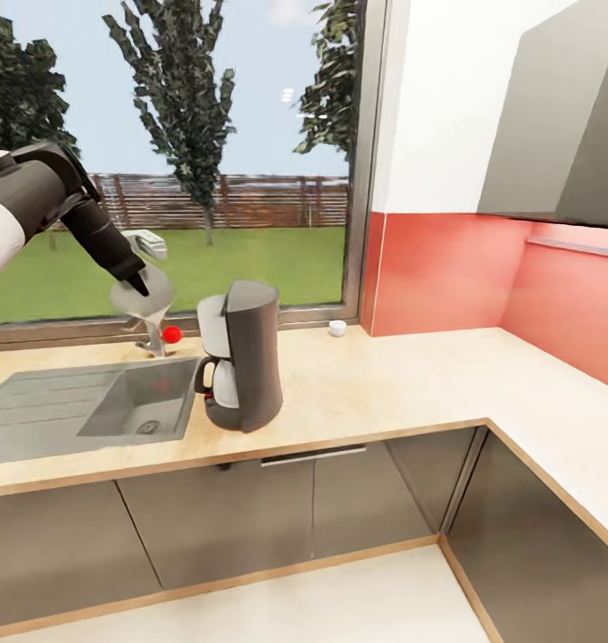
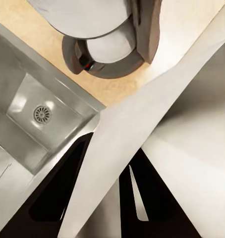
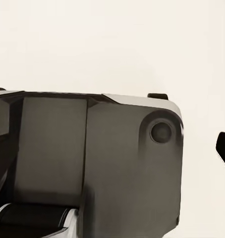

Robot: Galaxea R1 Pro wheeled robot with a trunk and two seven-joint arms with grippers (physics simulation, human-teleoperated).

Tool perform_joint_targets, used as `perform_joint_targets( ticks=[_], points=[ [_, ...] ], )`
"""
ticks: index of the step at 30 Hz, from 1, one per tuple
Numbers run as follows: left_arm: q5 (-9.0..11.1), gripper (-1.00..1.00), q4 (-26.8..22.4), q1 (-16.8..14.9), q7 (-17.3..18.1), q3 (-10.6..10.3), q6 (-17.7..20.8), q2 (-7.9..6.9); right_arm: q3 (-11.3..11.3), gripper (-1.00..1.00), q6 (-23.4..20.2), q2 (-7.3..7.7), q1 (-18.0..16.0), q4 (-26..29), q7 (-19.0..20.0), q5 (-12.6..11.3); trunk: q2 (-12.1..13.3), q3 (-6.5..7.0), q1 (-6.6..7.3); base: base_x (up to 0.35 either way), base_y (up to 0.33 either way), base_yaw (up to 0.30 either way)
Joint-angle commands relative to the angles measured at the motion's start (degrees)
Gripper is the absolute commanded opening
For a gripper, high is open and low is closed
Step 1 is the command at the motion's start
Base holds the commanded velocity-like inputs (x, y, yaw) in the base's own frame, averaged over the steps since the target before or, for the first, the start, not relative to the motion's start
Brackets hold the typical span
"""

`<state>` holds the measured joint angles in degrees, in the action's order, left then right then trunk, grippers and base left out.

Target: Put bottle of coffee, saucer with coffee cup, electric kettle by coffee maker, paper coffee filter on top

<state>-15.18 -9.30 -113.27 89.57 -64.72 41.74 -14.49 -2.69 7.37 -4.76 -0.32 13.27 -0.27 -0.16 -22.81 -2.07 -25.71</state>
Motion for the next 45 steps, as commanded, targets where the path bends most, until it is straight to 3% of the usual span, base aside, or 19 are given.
perform_joint_targets(
  ticks=[1, 8, 19, 45],
  points=[
    [-0.6, -1.00, -0.2, 0.0, 0.4, 0.2, 0.5, 0.00, -0.2, 1.00, 0.2, 0.02, 0.0, 0.0, 0.0, 0.0, -0.1, -0.12, -0.07, 0.335, 0.004, 0.000],
    [-0.5, -1.00, -0.2, -0.1, 0.4, 0.3, 0.6, 1.00, -0.2, 1.00, 0.3, 0.10, 0.0, 0.1, 0.0, 0.0, -0.1, -0.10, -0.07, 0.336, 0.001, 0.000],
    [-0.5, -1.00, -0.2, -0.1, 0.4, 0.2, 0.4, 1.02, -0.2, 1.00, 0.2, 0.11, 0.0, 0.1, 0.0, 0.0, -0.1, -0.03, -0.07, 0.319, 0.062, -0.027],
    [-0.1, -1.00, -0.1, 0.3, 0.4, 0.8, 0.5, 0.95, -0.2, 1.00, 0.1, 0.11, 0.0, 0.0, 0.0, 0.0, -0.1, 0.26, -0.07, 0.013, 0.007, -0.101]
  ],
)
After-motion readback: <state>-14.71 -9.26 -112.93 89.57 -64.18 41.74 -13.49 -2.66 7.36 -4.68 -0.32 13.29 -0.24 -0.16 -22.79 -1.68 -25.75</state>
